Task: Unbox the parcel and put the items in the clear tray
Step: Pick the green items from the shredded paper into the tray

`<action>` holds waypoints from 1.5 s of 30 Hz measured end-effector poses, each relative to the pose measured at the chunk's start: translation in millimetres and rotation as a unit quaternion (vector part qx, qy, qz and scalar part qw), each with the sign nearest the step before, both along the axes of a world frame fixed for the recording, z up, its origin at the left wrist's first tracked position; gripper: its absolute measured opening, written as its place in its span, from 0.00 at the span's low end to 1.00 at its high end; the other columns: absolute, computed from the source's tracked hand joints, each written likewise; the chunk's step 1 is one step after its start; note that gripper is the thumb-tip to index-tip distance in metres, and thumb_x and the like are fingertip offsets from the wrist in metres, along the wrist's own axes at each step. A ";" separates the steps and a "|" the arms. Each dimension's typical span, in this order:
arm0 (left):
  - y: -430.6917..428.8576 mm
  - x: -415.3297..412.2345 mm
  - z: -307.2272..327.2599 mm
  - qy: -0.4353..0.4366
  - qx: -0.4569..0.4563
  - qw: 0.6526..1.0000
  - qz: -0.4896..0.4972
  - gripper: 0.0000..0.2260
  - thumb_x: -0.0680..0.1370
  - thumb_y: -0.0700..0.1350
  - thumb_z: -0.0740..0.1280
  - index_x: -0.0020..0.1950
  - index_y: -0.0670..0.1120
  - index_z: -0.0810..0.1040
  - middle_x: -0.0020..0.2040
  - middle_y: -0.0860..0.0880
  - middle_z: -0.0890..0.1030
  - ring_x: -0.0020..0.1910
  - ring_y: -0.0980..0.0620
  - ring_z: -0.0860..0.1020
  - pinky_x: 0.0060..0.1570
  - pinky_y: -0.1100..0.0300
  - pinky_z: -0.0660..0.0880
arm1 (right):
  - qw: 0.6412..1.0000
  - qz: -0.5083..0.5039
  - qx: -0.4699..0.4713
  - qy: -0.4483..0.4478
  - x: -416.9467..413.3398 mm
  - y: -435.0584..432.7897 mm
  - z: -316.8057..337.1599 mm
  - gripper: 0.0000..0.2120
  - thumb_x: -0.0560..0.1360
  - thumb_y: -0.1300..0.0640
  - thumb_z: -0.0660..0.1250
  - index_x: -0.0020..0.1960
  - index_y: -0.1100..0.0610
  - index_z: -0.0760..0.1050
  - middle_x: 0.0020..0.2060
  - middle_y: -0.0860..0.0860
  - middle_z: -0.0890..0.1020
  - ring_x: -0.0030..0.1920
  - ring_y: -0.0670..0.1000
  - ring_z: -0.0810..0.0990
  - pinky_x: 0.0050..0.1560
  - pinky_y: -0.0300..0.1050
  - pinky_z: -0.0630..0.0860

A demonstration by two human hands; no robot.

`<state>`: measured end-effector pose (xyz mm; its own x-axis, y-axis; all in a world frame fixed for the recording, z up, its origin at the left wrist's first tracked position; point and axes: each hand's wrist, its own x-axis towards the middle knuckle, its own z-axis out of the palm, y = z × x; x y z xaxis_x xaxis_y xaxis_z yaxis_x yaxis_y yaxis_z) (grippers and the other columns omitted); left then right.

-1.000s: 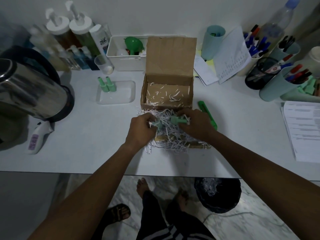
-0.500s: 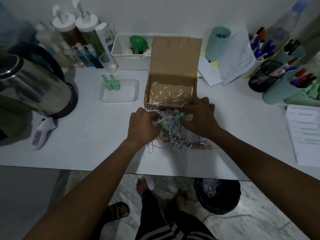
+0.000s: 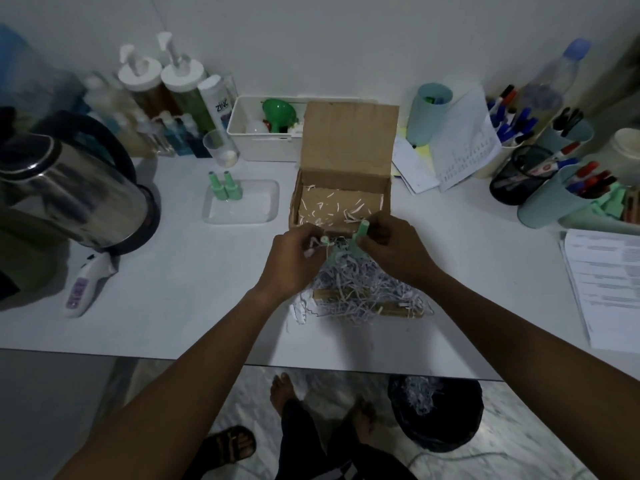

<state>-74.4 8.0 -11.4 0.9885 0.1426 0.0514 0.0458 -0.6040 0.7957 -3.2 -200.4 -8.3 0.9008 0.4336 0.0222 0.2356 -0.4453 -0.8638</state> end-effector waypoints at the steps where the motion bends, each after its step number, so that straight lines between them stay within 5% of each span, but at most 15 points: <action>1: -1.2 -1.2 -0.7 -0.008 0.025 1.000 -0.013 0.07 0.74 0.47 0.70 0.51 0.53 0.82 0.39 0.58 0.82 0.38 0.59 0.80 0.39 0.64 0.74 | 1.000 0.005 0.000 -0.003 -1.4 0.8 -0.4 0.03 0.76 0.54 0.70 0.48 0.49 0.78 0.40 0.45 0.84 0.41 0.45 0.84 0.41 0.41 0.80; 3: -3.9 -2.8 -3.4 -0.013 0.051 0.998 -0.032 0.09 0.74 0.49 0.69 0.53 0.54 0.82 0.44 0.55 0.85 0.41 0.56 0.82 0.41 0.63 0.76 | 1.000 0.007 -0.007 -0.018 -4.4 2.1 -1.9 0.02 0.77 0.57 0.70 0.49 0.54 0.78 0.39 0.47 0.84 0.40 0.46 0.83 0.39 0.40 0.79; 6: -7.4 -4.1 -9.5 0.014 0.028 0.999 -0.008 0.12 0.73 0.49 0.69 0.57 0.55 0.81 0.44 0.52 0.85 0.40 0.54 0.82 0.42 0.57 0.80 | 0.998 0.020 -0.024 -0.049 -8.1 2.4 -6.2 0.03 0.79 0.55 0.67 0.47 0.50 0.77 0.35 0.42 0.79 0.36 0.41 0.78 0.37 0.33 0.70; 11: -8.9 -2.2 -18.0 0.061 0.033 0.997 0.030 0.15 0.69 0.46 0.75 0.54 0.53 0.80 0.47 0.51 0.86 0.42 0.54 0.83 0.43 0.58 0.80 | 0.996 0.052 -0.066 -0.040 -8.7 -1.0 -19.2 0.10 0.75 0.52 0.73 0.55 0.52 0.82 0.53 0.51 0.80 0.53 0.50 0.78 0.52 0.45 0.74; 16: -11.8 -1.8 -15.9 0.063 0.090 0.993 0.034 0.13 0.70 0.45 0.73 0.53 0.54 0.79 0.48 0.51 0.86 0.46 0.48 0.84 0.44 0.55 0.80 | 0.990 0.035 -0.080 -0.111 -11.6 -0.6 -18.3 0.07 0.75 0.53 0.72 0.52 0.53 0.84 0.48 0.51 0.81 0.48 0.51 0.78 0.47 0.45 0.74; 21: -15.9 5.4 -5.4 0.089 -0.059 0.993 0.053 0.11 0.73 0.47 0.75 0.53 0.53 0.78 0.50 0.52 0.83 0.42 0.58 0.81 0.37 0.70 0.75 | 0.992 -0.016 -0.027 -0.118 -10.8 -0.3 -3.2 0.08 0.77 0.54 0.69 0.55 0.54 0.82 0.43 0.49 0.83 0.41 0.47 0.80 0.42 0.44 0.78; 26: -18.1 17.1 15.0 0.084 -0.199 0.974 0.066 0.09 0.72 0.40 0.75 0.47 0.52 0.82 0.42 0.50 0.84 0.34 0.54 0.82 0.33 0.58 0.80 | 0.996 -0.034 0.010 -0.078 -0.6 -4.1 7.8 0.13 0.78 0.51 0.66 0.61 0.51 0.78 0.52 0.48 0.82 0.51 0.46 0.82 0.51 0.50 0.81; 31: -20.6 19.7 18.9 0.114 -0.391 0.902 0.142 0.07 0.73 0.37 0.75 0.50 0.40 0.83 0.46 0.39 0.84 0.43 0.43 0.84 0.45 0.52 0.83 | 0.998 -0.035 0.050 0.030 -1.6 -11.0 8.9 0.11 0.78 0.48 0.65 0.59 0.45 0.79 0.49 0.45 0.83 0.48 0.46 0.83 0.47 0.51 0.83; 37: -26.6 10.7 2.8 0.147 -0.421 0.885 0.134 0.04 0.76 0.39 0.72 0.49 0.41 0.84 0.51 0.35 0.84 0.49 0.40 0.82 0.58 0.44 0.77 | 0.991 0.029 0.076 0.110 -18.3 -8.1 -1.2 0.10 0.76 0.54 0.72 0.56 0.46 0.82 0.42 0.40 0.86 0.40 0.44 0.86 0.38 0.35 0.80; 40: -25.3 6.0 -3.7 0.167 -0.460 0.866 0.099 0.05 0.77 0.37 0.70 0.52 0.41 0.83 0.50 0.40 0.85 0.51 0.43 0.83 0.58 0.49 0.79 | 0.971 0.012 0.126 0.202 -18.3 -4.4 -8.0 0.12 0.74 0.57 0.74 0.56 0.46 0.83 0.45 0.47 0.87 0.44 0.50 0.87 0.40 0.43 0.83; 45: -18.2 1.4 -7.9 0.194 -0.452 0.868 0.067 0.07 0.75 0.34 0.71 0.53 0.39 0.81 0.46 0.42 0.85 0.46 0.45 0.83 0.52 0.52 0.79 | 0.967 -0.010 0.107 0.233 -13.0 -1.0 -16.3 0.16 0.71 0.60 0.76 0.58 0.55 0.82 0.46 0.53 0.87 0.44 0.54 0.87 0.42 0.53 0.84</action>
<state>-73.0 -10.2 -19.3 0.8780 0.0673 -0.4739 0.4372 0.2903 0.8512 -16.2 -201.4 -24.6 0.8423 0.4471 -0.3012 -0.2079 -0.2460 -0.9467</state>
